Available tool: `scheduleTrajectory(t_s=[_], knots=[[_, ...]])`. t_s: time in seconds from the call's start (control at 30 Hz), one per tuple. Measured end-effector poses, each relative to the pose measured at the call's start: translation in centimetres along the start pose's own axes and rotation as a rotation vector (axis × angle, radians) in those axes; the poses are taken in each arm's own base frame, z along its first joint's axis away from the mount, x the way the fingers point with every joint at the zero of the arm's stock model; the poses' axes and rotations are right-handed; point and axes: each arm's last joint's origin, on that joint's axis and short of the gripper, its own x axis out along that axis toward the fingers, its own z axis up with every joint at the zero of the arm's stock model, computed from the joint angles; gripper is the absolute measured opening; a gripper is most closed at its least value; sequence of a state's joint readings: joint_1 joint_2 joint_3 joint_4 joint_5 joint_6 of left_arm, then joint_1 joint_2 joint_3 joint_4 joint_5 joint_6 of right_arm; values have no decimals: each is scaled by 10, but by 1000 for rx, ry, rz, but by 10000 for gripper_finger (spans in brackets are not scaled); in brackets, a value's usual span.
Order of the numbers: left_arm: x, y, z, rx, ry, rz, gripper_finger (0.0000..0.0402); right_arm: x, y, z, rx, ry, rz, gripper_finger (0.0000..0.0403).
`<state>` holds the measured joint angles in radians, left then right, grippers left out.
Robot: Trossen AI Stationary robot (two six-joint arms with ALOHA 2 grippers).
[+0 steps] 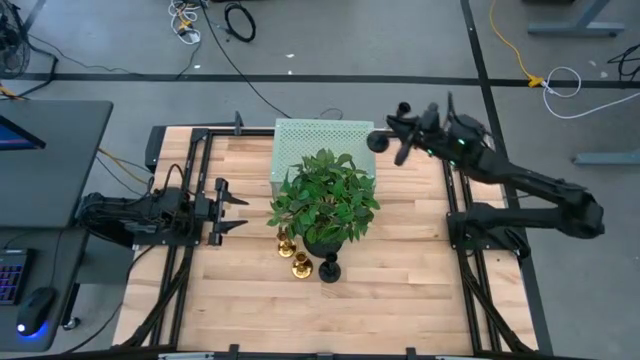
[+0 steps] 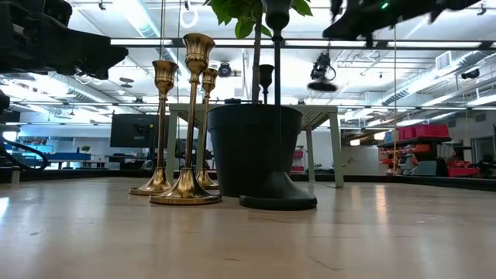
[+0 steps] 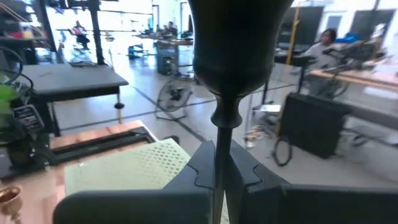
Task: Pick & Place candle stick holders
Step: Put the right black candle holder on the shelf
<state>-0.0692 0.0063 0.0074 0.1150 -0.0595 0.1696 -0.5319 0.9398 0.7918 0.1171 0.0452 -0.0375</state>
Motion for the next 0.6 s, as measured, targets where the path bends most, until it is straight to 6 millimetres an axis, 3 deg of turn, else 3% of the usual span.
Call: scheduleTrajectory(t_s=[0.1,0.2,0.4,0.6], knots=[[0,0,0,0,0,0,231,25,-14,-7,49,-3,41,4],[0,0,0,0,0,0,231,48,-22,1,52,5,73,4],[0,1,0,0,7,35,231,98,-25,13,12,29,149,4],[0,1,0,0,7,34,231,141,-28,-3,23,98,173,4]])
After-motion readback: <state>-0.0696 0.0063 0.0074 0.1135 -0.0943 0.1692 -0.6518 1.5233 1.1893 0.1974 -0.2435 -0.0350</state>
